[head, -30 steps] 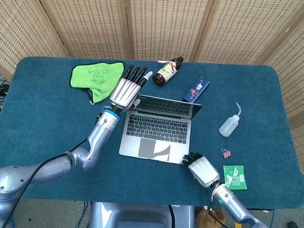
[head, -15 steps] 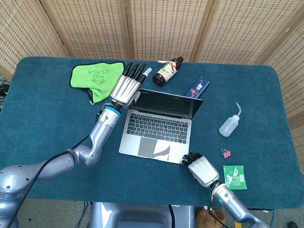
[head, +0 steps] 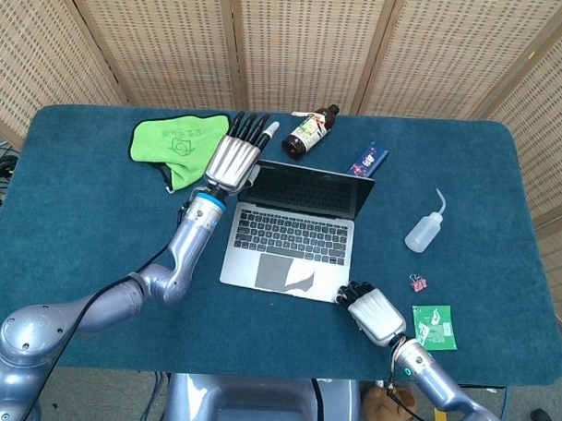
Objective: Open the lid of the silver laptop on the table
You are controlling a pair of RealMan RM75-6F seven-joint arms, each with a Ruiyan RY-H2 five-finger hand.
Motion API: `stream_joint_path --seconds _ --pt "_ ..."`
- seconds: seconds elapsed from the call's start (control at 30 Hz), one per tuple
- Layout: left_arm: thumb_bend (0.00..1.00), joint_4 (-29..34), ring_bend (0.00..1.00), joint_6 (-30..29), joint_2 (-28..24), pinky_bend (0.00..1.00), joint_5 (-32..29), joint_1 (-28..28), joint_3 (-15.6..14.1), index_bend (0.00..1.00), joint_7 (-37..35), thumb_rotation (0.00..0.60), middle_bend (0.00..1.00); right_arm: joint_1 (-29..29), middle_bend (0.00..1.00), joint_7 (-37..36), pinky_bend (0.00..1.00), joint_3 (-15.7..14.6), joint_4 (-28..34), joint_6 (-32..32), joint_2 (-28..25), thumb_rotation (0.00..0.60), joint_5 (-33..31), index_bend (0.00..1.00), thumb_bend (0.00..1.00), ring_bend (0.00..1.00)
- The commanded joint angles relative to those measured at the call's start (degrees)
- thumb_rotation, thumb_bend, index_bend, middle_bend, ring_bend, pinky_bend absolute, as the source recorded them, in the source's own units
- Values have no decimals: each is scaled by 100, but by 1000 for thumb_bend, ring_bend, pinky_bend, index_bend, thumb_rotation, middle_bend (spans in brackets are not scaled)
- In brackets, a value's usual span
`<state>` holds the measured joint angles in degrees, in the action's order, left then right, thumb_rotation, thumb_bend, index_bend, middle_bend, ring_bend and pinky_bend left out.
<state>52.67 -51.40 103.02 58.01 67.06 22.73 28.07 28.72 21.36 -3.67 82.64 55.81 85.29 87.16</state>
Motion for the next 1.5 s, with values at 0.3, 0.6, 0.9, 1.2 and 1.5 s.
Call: stream_joint_path --seconds 0.3,0.6,0.9,1.2,1.5 --pt "486 378 0 -157 -254 0 147 -164 -116 0 -97 600 0 -72 262 64 278 74 -6 318 12 600 90 251 1000 174" --pt "487 1629 0 -639 -1070 0 527 -638 -251 0 -338 600 0 -151 262 -437 279 352 -117 1223 -199 600 525 251 1000 172" --pt "484 3508 0 -1563 -2541 0 918 -1759 -467 0 -845 600 0 -353 263 -1354 279 472 -1086 2232 -658 600 934 251 1000 172" --pt "452 4356 0 -2503 -3410 0 1111 -3143 -961 0 -1845 600 0 -810 263 -2428 279 649 -2117 2869 -828 600 564 251 1000 167" --pt "245 4725 0 -3720 -3539 0 896 -4406 -1490 0 -1556 600 0 -1400 98 -3000 91 769 -1616 3416 -975 600 154 176 207 7"
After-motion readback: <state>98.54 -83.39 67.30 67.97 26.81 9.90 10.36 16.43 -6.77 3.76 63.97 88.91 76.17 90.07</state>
